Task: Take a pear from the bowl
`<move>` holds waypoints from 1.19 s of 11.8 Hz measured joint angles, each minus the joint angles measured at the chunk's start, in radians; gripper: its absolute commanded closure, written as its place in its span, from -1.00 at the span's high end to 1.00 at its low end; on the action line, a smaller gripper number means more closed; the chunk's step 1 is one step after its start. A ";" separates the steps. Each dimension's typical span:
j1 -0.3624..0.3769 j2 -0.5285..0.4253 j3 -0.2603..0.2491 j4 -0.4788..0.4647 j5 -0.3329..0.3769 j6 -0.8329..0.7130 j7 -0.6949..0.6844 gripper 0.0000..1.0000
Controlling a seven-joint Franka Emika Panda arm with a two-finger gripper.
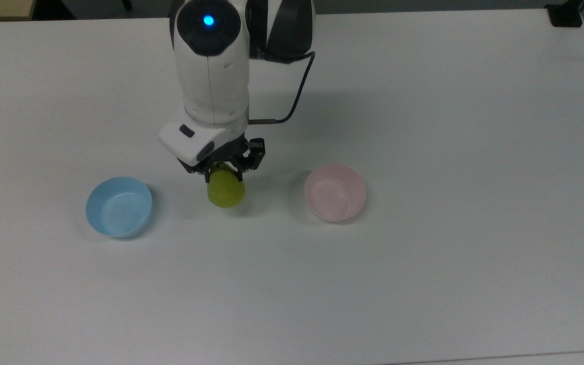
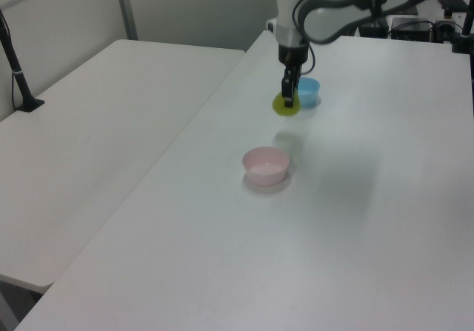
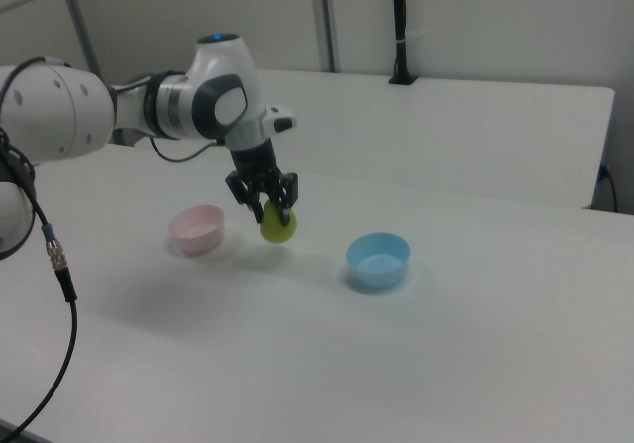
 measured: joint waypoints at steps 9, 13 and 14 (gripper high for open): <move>0.002 0.029 -0.002 0.010 -0.037 0.001 0.005 1.00; -0.049 -0.149 -0.006 0.022 -0.037 -0.115 0.089 1.00; -0.063 -0.198 -0.006 0.021 -0.034 -0.169 0.090 1.00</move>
